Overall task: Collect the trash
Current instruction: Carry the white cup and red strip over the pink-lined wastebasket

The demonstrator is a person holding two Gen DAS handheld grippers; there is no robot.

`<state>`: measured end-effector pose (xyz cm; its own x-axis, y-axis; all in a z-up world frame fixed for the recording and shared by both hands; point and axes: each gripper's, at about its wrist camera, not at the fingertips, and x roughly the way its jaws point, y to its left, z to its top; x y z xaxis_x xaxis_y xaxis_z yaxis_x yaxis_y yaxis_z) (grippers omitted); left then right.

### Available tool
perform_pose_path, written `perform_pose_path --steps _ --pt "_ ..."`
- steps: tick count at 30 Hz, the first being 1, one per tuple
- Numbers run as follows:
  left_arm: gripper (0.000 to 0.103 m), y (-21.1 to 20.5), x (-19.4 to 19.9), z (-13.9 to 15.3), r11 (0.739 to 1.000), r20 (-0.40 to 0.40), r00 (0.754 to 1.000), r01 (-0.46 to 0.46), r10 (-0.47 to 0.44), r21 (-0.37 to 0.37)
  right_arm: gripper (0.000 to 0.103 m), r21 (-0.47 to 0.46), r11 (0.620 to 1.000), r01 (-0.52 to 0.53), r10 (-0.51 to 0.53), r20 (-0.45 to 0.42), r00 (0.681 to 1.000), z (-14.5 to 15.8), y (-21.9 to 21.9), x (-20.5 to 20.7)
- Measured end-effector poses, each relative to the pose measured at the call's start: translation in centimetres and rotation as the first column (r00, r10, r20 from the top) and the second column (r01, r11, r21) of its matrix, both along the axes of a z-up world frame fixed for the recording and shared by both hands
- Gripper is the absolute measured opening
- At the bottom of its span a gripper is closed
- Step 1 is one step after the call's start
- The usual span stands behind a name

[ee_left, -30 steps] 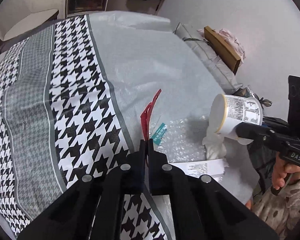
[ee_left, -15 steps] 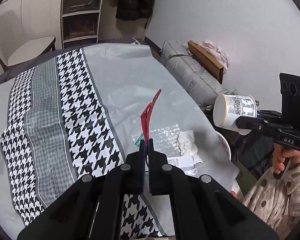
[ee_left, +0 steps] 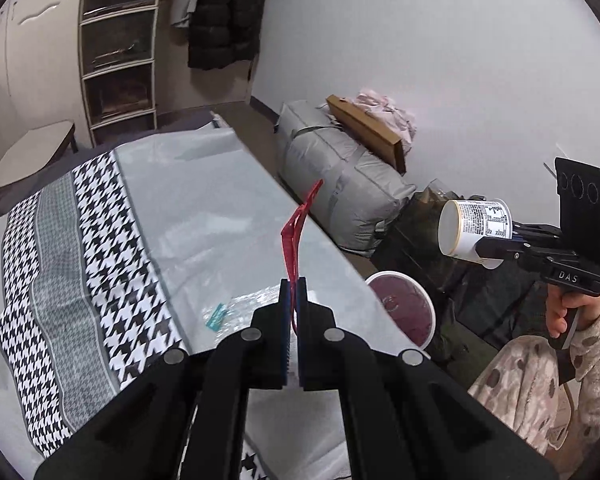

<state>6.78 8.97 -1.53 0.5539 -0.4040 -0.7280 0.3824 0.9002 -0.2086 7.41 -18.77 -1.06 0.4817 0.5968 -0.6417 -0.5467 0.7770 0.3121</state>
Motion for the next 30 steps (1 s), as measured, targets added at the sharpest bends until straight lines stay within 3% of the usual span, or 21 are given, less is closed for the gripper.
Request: perform_pose_path --steps 5,12,20,30 --pt "0.002 -4.3 0.2 0.4 0.998 0.009 0.998 0.067 -0.067 0.015 0.003 0.001 0.997 0.082 -0.082 0.001 0.997 -0.1 -5.2 -1.6" --pt "0.002 -11.4 0.3 -1.1 0.985 -0.022 0.986 0.168 -0.168 0.02 0.003 0.004 0.982 0.189 -0.188 -0.03 0.982 -2.3 -12.1 -3.7" --pt "0.002 -19.6 1.4 -4.4 0.96 -0.086 0.959 0.276 -0.272 0.039 0.003 0.017 0.958 0.286 -0.282 -0.122 0.952 -7.5 -18.7 -4.5" --pt "0.002 -27.6 4.6 -10.0 0.926 -0.187 0.916 0.372 -0.355 0.065 0.003 0.02 0.94 0.34 -0.325 -0.249 0.912 -15.3 -23.1 -2.7"
